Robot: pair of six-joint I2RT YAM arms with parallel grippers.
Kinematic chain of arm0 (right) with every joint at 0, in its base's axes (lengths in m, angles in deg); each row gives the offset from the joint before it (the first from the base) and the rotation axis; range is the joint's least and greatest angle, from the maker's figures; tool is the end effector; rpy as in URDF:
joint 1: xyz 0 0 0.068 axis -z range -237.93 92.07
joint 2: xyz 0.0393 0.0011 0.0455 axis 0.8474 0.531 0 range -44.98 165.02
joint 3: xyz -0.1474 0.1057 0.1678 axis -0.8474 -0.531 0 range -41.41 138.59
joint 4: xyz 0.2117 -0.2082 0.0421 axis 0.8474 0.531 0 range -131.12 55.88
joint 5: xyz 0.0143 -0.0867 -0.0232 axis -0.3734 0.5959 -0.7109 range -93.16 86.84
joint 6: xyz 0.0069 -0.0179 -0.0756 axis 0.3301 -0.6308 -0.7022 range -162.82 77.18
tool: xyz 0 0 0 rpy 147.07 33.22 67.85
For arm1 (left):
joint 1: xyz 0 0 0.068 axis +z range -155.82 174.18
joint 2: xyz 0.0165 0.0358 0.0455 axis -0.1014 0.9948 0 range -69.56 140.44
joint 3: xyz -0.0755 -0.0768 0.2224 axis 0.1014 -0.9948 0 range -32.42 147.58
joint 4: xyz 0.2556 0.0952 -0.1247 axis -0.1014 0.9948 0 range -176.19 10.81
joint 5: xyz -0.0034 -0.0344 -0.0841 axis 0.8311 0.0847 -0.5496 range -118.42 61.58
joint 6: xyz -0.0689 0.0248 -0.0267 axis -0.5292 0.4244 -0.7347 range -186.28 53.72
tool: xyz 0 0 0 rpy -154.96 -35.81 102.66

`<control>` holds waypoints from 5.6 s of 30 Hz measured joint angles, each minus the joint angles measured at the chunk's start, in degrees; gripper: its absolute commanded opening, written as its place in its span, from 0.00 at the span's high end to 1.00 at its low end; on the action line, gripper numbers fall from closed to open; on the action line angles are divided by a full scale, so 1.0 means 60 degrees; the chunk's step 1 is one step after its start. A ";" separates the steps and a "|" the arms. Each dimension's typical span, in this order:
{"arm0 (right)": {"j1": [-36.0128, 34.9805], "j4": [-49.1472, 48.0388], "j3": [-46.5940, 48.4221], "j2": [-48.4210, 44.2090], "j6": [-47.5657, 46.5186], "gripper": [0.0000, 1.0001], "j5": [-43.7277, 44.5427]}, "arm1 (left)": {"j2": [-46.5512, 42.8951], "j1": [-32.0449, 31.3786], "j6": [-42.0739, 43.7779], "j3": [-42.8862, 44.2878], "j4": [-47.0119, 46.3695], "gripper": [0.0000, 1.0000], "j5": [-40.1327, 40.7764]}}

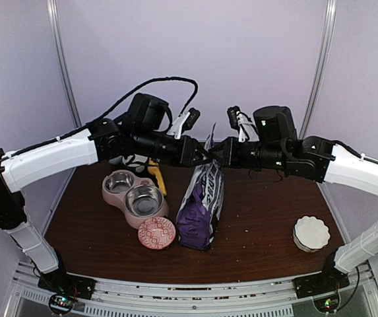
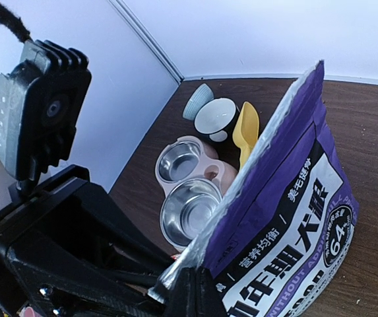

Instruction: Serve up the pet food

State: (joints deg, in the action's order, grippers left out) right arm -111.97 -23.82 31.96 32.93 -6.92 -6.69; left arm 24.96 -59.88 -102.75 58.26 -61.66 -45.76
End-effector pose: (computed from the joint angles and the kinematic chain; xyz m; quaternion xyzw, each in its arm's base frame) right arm 0.2258 0.3183 0.3305 -0.1475 0.8148 0.4139 0.3782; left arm 0.2474 -0.3750 0.3254 0.2061 0.8273 -0.4508 0.2644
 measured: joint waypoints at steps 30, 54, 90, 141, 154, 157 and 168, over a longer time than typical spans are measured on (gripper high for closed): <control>-0.0280 0.1406 0.1002 0.0481 -0.1242 1.00 0.0758 | -0.0204 -0.0135 0.0277 -0.0109 -0.0076 1.00 0.0361; -0.0430 0.1355 0.0958 0.0510 -0.0736 1.00 0.1322 | -0.0368 -0.0197 0.0415 -0.0222 -0.0073 1.00 0.0630; -0.0474 0.1133 0.0834 0.0645 -0.0200 1.00 0.1519 | -0.0503 -0.0233 0.0674 -0.0222 0.0106 1.00 0.1155; -0.0444 0.3515 0.0867 -0.0663 -0.0029 0.73 0.1920 | -0.1151 -0.0066 0.0933 -0.0215 0.0809 0.64 0.2809; -0.0444 0.3657 0.1749 -0.0200 -0.0120 0.46 0.1920 | -0.0994 -0.0004 0.1392 0.0699 0.1016 0.24 0.2922; -0.0444 0.3679 0.1989 0.0164 -0.0142 0.52 0.1927 | -0.0816 -0.0004 0.1497 0.0943 0.1169 0.32 0.2881; -0.0444 0.3694 0.2237 0.0980 -0.0153 0.64 0.1876 | -0.0492 -0.0004 0.1606 0.0980 0.1439 0.38 0.2557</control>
State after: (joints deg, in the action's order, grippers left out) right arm -114.64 -1.65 45.38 38.81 -7.84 4.56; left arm 22.01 -59.90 -93.11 64.14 -53.03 -30.42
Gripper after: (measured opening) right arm 0.379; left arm 0.607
